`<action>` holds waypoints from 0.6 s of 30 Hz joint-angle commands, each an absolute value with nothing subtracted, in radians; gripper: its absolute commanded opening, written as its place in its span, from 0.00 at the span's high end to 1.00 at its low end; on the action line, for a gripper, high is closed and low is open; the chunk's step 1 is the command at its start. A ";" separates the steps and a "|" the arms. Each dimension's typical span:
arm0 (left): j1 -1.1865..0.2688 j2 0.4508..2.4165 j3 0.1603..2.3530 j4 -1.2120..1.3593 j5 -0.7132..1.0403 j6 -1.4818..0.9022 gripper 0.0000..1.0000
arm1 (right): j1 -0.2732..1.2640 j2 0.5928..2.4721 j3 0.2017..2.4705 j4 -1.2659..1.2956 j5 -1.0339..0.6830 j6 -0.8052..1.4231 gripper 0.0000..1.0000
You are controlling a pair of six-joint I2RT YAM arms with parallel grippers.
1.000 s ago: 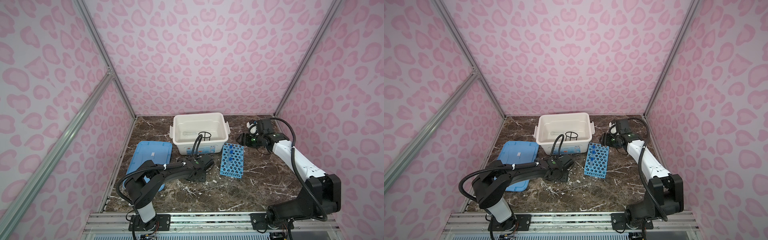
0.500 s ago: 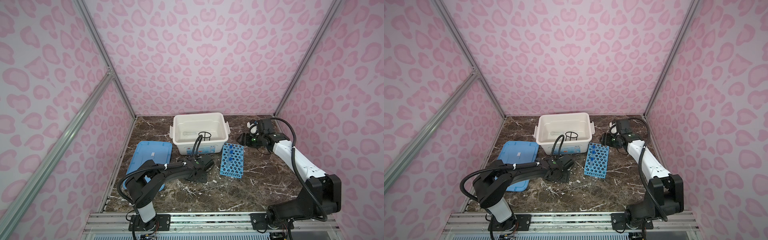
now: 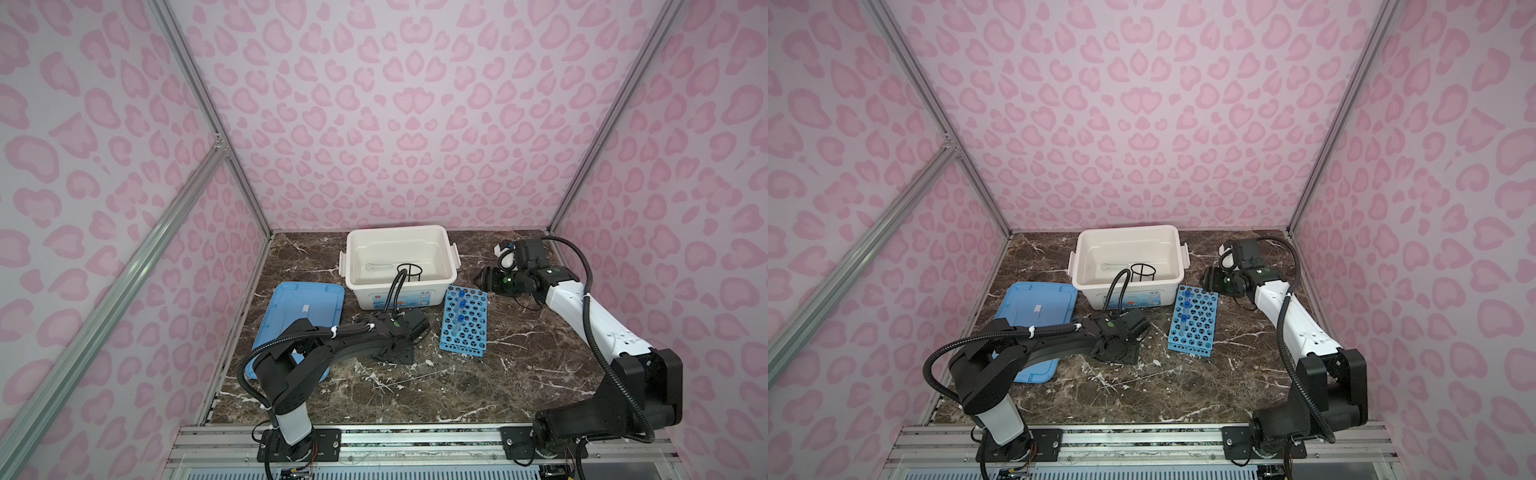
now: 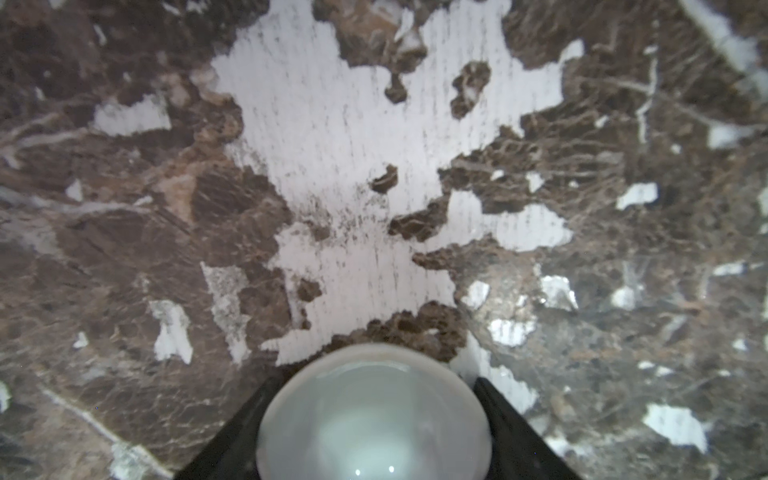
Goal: Organize the chemistry lab equipment
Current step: 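Close the left gripper around the white round-bottom dish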
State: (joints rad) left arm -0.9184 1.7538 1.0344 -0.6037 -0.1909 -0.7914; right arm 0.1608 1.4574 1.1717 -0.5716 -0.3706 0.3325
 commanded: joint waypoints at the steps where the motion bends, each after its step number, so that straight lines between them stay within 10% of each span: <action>1: -0.919 1.759 1.040 -0.628 -0.202 -0.793 0.30 | 0.159 1.455 1.164 -0.563 -0.367 0.335 0.29; 18: -0.919 1.713 1.118 -0.714 -0.230 -0.757 0.42 | 0.158 1.461 1.173 -0.539 -0.387 0.344 0.29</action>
State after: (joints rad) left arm -0.9184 1.7321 1.0939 -0.6655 -0.2070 -0.7727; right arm 0.1570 1.4567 1.1698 -0.5655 -0.3763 0.3336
